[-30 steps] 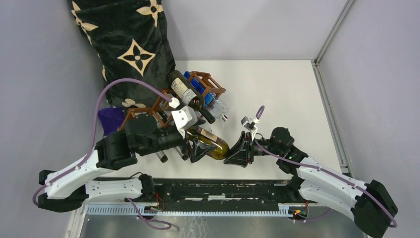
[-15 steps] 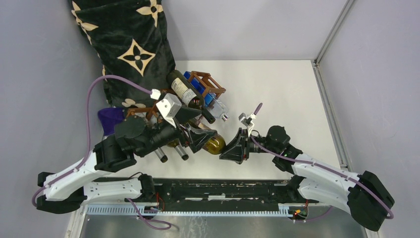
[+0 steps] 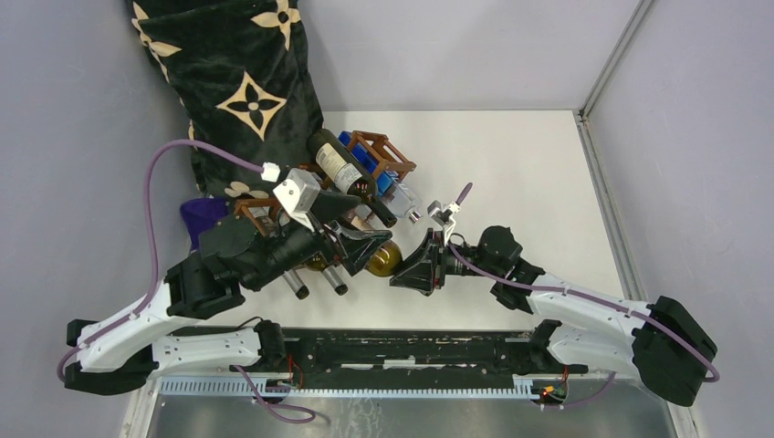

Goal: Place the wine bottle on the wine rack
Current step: Place the wine bottle in the wine rack.

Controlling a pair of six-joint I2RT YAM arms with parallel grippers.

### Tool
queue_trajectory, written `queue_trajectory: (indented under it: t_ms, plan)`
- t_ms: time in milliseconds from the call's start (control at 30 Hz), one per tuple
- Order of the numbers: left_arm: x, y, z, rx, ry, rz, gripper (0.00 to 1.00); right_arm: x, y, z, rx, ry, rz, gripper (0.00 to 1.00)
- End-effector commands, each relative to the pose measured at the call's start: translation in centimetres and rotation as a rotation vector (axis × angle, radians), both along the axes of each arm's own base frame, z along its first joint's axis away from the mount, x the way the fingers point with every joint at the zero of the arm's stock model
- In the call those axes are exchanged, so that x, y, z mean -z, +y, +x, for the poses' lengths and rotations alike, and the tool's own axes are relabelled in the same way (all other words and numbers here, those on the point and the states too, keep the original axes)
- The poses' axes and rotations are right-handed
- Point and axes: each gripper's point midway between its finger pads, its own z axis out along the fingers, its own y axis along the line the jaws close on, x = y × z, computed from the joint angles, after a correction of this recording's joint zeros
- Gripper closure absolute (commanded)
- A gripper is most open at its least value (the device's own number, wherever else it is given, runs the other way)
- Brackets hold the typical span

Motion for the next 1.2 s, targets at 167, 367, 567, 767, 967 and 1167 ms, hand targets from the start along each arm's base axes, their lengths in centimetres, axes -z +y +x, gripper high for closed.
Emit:
queue_trajectory:
  t_ms: [167,367,567,767,967,1167]
  plan:
    - [-1.5,1.4,0.5,-0.055,-0.012,-0.054,0.00,-7.6,1.1,0.8,0.038,-0.182,0.214,1.00]
    - [-1.0,1.9,0.7,-0.076,-0.010,-0.049,0.00,-7.5,1.7,1.0,0.042,-0.179,0.209,1.00]
    - [-0.8,2.4,0.9,-0.100,-0.008,-0.040,0.00,-7.5,2.2,1.2,0.050,-0.187,0.203,1.00]
    - [-0.7,2.7,1.0,-0.111,-0.010,-0.039,0.00,-7.6,2.6,1.4,0.060,-0.200,0.194,1.00]
    - [-0.8,3.0,1.0,-0.115,-0.012,-0.040,0.00,-7.8,2.9,1.4,0.070,-0.206,0.197,1.00]
    - [-0.8,3.3,1.1,-0.127,-0.015,-0.040,0.00,-7.8,3.3,1.6,0.079,-0.212,0.190,1.00]
